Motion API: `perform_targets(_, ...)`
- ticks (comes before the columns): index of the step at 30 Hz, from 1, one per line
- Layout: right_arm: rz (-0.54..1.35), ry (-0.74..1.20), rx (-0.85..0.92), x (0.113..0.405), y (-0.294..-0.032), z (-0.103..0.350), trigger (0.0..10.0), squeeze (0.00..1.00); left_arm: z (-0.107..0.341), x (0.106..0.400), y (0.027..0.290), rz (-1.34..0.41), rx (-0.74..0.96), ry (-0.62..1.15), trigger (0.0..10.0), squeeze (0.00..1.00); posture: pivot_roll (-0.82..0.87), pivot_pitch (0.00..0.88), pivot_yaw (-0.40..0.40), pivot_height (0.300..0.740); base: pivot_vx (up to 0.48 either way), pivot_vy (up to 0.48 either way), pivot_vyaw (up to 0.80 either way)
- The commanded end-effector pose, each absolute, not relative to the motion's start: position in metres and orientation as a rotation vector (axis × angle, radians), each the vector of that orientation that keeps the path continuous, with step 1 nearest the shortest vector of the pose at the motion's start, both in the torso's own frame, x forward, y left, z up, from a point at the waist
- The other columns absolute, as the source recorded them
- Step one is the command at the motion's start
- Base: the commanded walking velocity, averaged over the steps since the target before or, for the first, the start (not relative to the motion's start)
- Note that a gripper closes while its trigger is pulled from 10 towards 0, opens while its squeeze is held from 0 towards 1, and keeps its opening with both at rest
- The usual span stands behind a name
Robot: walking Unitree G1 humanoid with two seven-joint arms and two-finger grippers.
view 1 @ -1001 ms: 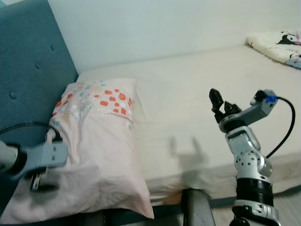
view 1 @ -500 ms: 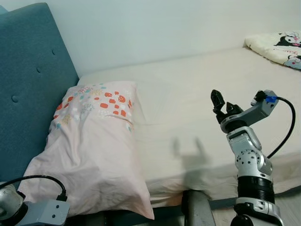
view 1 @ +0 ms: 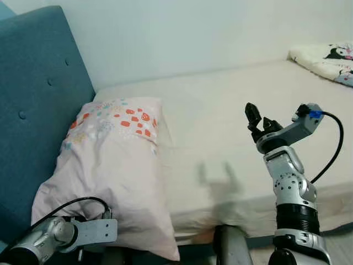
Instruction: Clean up the room
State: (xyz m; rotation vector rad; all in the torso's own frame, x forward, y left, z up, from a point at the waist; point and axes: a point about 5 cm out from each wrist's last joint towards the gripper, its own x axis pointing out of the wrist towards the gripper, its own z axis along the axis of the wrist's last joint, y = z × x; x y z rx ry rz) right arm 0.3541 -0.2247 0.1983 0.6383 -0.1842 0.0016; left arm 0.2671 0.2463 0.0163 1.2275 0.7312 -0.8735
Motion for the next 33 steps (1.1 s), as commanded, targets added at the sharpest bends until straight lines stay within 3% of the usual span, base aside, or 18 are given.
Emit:
perform_targets(1,0.013,-0.183,0.634,0.356,-0.222,0.198,10.0,0.00,0.027,0.284,0.245,-0.785,1.275,0.675,10.0,0.00,-0.01,0.000,0.042,0.497,0.000,0.000,0.00)
perform_targets(10,0.011,-0.192,0.628,0.355,-0.224,0.199,10.0,0.00,0.042,0.316,0.229,-0.641,1.364,0.532,10.0,0.00,-0.03,0.000,0.046,0.497,0.000,0.000,0.00)
perform_targets(18,0.011,-0.188,0.628,0.355,-0.224,0.198,10.0,0.00,0.032,0.308,0.240,-0.645,1.359,0.595,10.0,0.00,-0.03,0.000,0.044,0.497,0.000,0.000,0.00)
perform_targets(21,0.032,-0.165,0.633,0.354,-0.220,0.194,10.0,0.00,0.016,0.277,0.267,-0.803,1.320,0.791,10.0,0.00,-0.02,0.000,0.039,0.497,0.000,0.000,0.00)
perform_targets(26,0.043,-0.150,0.627,0.355,-0.217,0.192,10.0,0.00,0.012,0.259,0.284,-0.917,1.294,0.899,10.0,0.00,-0.01,0.000,0.035,0.497,0.000,0.000,0.00)
perform_targets(27,0.051,-0.143,0.629,0.355,-0.216,0.191,10.0,0.00,0.023,0.246,0.295,-1.033,1.191,0.941,10.0,0.00,0.00,0.000,0.029,0.497,0.000,0.000,0.00)
perform_targets(32,0.054,-0.142,0.632,0.356,-0.216,0.191,10.0,0.00,0.035,0.239,0.298,-1.113,1.091,0.954,10.0,0.00,0.00,0.000,0.026,0.497,0.000,0.000,0.00)
perform_targets(33,0.062,-0.141,0.636,0.357,-0.215,0.192,10.0,0.00,0.051,0.232,0.292,-1.189,0.973,0.927,10.0,0.00,0.01,0.000,0.025,0.497,0.000,0.000,0.00)
